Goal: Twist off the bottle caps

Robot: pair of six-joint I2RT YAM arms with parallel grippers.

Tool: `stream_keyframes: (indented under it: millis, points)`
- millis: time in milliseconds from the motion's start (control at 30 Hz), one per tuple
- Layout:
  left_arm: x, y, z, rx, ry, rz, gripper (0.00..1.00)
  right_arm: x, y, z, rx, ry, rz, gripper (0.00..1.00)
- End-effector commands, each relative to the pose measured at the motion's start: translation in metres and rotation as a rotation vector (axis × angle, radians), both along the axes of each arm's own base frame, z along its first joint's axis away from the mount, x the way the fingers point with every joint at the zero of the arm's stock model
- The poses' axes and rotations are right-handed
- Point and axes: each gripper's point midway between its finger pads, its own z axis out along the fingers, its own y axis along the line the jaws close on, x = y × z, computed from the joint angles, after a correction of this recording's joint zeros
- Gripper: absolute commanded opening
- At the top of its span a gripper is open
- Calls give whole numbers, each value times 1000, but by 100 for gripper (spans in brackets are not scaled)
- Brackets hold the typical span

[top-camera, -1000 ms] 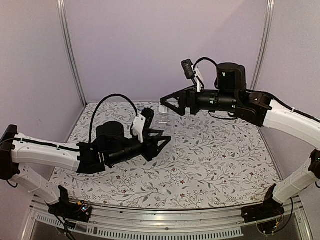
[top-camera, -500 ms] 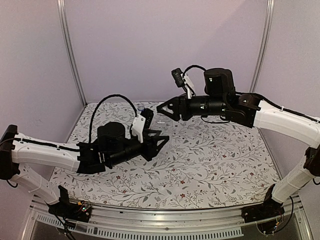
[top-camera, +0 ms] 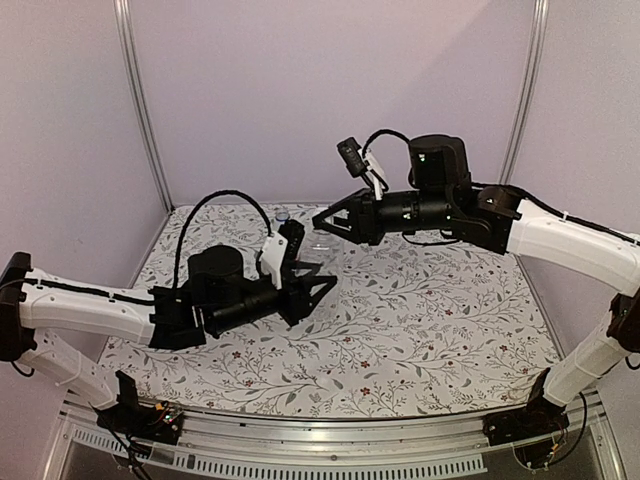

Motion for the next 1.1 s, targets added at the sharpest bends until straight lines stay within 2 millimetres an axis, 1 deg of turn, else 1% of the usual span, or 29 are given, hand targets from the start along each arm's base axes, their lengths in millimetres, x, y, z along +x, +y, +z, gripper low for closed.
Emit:
stream_keyframes:
  millis: [0,33,100,200,300,367,400,533,667,767,833,867,900,1000,1067]
  points:
    - [-51,-17,18,-54,-62,-334,41,-41,1,24,51,-127,241,0]
    - [-63,-19,19,-65,-57,-418,41,-51,0,24,59,-143,303,0]
    - [-87,-18,26,-105,-56,-577,40,-75,-6,28,83,-228,453,0]
    - [-118,-9,40,-177,-76,-771,42,-105,-19,35,141,-284,637,0]
    - [-137,2,49,-230,-94,-880,46,-127,-32,39,196,-294,800,0]
    - [-142,5,50,-243,-87,-913,46,-132,-35,39,213,-282,855,0]
    - [-142,5,50,-244,-85,-918,46,-132,-34,37,213,-278,865,0]
    - [-143,3,48,-231,-72,-932,44,-127,-32,34,210,-263,873,6]
    - [-139,0,44,-214,-62,-918,43,-120,-29,32,195,-247,843,10]
    - [-133,-2,41,-199,-65,-884,41,-113,-26,30,176,-240,797,13]
    - [-122,-5,37,-181,-69,-819,41,-106,-22,29,157,-234,752,18]
    - [-116,-6,36,-174,-76,-784,41,-101,-21,29,148,-222,725,19]
    - [-109,-6,35,-166,-81,-743,40,-97,-19,29,138,-216,695,22]
    - [-91,-7,33,-148,-98,-632,39,-81,-16,32,116,-203,591,42]
    - [-78,-8,32,-139,-111,-560,39,-72,-14,36,112,-198,527,56]
